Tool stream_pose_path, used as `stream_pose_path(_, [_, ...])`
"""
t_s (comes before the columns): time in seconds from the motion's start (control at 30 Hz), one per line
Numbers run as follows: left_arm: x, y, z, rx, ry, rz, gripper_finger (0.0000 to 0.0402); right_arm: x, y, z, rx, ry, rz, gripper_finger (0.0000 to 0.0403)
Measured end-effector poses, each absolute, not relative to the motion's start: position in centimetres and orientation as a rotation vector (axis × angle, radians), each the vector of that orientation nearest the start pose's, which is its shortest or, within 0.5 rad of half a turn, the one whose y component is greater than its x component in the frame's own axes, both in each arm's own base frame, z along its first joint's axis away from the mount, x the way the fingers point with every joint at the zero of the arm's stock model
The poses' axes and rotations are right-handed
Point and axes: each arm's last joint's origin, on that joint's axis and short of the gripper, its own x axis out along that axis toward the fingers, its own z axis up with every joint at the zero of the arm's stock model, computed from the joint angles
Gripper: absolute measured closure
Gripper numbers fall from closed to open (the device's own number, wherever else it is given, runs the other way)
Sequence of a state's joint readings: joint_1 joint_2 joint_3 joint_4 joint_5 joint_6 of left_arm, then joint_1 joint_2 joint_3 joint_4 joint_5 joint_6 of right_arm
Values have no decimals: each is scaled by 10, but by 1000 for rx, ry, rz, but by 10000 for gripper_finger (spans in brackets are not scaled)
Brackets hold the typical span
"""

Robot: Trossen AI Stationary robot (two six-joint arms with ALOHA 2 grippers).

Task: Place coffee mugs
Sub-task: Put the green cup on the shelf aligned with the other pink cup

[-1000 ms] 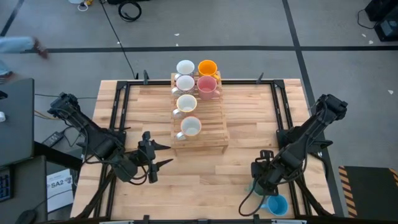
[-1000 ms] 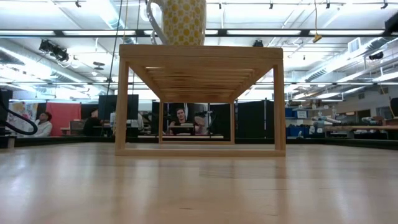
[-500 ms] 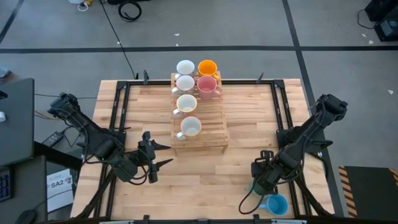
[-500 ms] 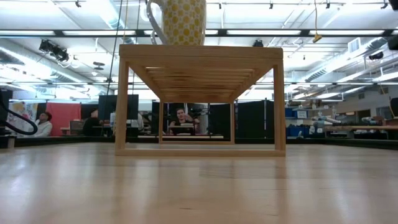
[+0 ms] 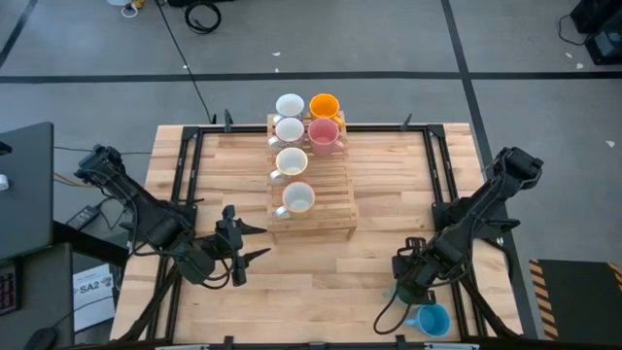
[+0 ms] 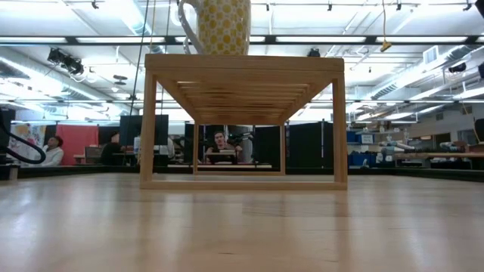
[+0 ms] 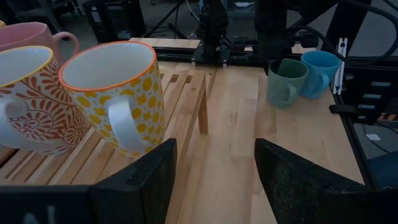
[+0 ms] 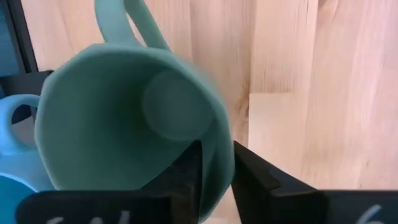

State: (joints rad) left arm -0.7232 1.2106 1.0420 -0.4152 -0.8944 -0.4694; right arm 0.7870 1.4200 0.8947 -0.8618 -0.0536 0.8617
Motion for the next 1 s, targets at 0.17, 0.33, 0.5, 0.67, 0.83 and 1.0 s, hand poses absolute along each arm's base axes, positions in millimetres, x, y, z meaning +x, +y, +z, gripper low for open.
stream_pose_path(0.17, [203,-149,321,-39,351,254,178,173,167,199,137,1469,125,369])
stream_pose_path(0.33, [202,-149,321,-39,351,253,178,181,159,199,26,1451,228,378])
stream_pose_path(0.5, [203,-149,321,-39,351,254,178,192,147,199,-122,1411,349,369])
stream_pose_path(0.67, [202,-149,321,-53,349,256,178,201,135,199,-347,1349,523,366])
stream_pose_path(0.83, [203,-149,321,-91,343,265,178,207,125,200,-650,1250,697,369])
stream_pose_path(1.0, [203,-149,321,-109,340,269,178,212,118,200,-896,1160,871,356])
